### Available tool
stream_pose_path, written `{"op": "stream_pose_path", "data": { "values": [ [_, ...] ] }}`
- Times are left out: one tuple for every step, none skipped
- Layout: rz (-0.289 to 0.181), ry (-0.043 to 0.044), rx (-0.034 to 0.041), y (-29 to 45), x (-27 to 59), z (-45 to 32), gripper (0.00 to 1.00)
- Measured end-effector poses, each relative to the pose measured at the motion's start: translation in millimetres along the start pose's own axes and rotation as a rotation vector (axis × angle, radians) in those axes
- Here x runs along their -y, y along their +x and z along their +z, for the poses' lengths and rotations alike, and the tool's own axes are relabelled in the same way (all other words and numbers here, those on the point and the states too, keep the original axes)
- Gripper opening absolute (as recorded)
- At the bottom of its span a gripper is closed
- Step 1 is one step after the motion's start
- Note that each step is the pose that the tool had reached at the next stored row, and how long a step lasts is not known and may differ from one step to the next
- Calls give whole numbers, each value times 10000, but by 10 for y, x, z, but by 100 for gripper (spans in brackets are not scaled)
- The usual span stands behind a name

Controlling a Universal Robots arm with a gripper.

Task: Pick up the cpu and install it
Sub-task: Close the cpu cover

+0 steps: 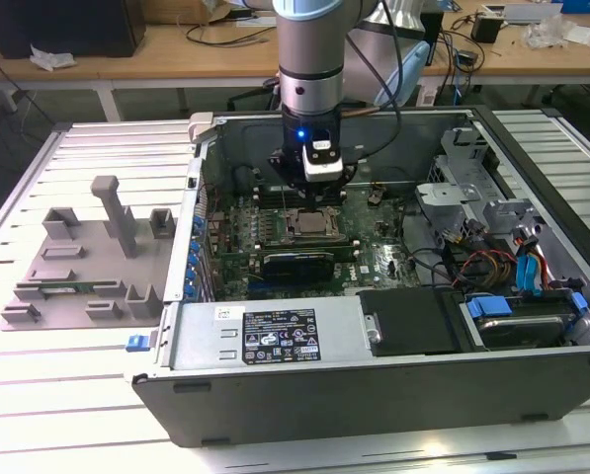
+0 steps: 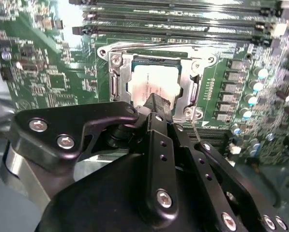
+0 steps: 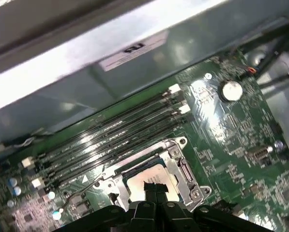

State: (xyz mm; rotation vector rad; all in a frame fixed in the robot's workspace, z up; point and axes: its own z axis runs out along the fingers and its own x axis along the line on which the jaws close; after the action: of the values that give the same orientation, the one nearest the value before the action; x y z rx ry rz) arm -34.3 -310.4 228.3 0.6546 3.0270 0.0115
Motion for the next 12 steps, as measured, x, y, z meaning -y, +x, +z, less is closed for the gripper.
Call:
{"op": "stream_pose_path", "data": {
  "values": [
    [-168, -5, -2, 0, 0, 1, 11],
    [-456, -15, -6, 0, 0, 3, 11],
    [-751, -24, -10, 0, 0, 6, 11],
    [-1214, -39, -15, 0, 0, 9, 11],
    [-1584, -53, -20, 1, 0, 12, 11],
    [-2004, -68, -26, 1, 0, 15, 11],
    [-2200, -75, -28, 1, 0, 17, 11],
    [-2368, -80, -31, 1, 0, 18, 11],
    [-2673, -91, -35, 1, 0, 20, 11],
    [-3077, -106, -40, 1, 0, 24, 11],
    [-3529, -118, -45, 1, 0, 28, 11],
    [-3730, -108, -44, 1, 0, 29, 11]
  ]
}}
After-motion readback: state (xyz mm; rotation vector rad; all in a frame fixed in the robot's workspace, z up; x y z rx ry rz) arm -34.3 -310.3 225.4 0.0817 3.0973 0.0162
